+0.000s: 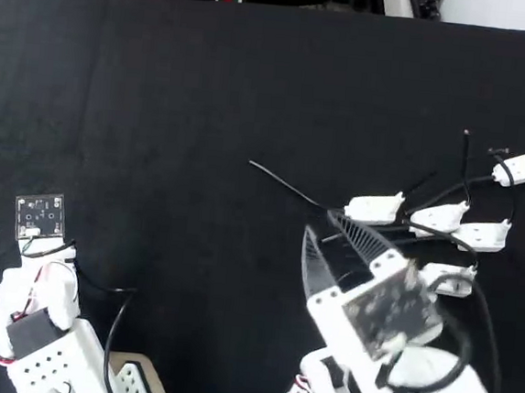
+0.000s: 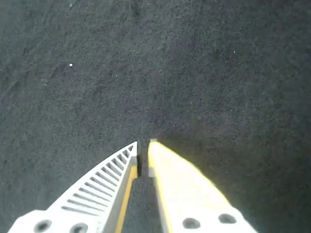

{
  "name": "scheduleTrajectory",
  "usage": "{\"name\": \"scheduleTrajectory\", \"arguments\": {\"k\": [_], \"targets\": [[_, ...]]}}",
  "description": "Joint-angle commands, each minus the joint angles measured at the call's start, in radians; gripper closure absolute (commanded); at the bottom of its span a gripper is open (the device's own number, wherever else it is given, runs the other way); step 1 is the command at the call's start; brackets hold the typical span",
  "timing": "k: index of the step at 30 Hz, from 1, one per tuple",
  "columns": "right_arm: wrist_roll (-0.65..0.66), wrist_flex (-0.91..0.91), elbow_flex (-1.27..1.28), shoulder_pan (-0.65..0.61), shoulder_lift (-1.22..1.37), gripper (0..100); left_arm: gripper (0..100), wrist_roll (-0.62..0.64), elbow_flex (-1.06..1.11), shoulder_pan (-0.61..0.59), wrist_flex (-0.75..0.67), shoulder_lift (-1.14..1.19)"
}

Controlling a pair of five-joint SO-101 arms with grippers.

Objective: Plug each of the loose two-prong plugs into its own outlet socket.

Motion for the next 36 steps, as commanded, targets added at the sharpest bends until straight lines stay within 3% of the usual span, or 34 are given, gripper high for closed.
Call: {"name": "scheduleTrajectory", "arguments": {"k": [1,5,9,13,20,34,36], "targets": [[0.078,-0.107,0.205,0.112,-0.160,92.0,97,0.015,-0.030,-0.002,-0.009,-0.006],[0.066,-0.239,0.490,0.258,-0.358,92.0,97,0.078,0.007,-0.008,-0.015,-0.006],[0.055,-0.169,0.627,0.288,-0.323,92.0,97,0.083,0.027,-0.074,-0.002,-0.005],[0.061,-0.184,0.743,0.308,-0.341,92.0,97,0.081,0.031,-0.188,0.018,-0.005],[0.063,-0.181,1.090,0.316,-0.341,92.0,97,0.078,0.067,-0.283,0.003,-0.003],[0.063,-0.164,1.092,0.319,-0.337,92.0,97,0.089,0.067,-0.278,-0.003,-0.003],[0.063,-0.164,1.092,0.319,-0.337,92.0,97,0.149,0.065,-0.271,-0.009,-0.005]]}}
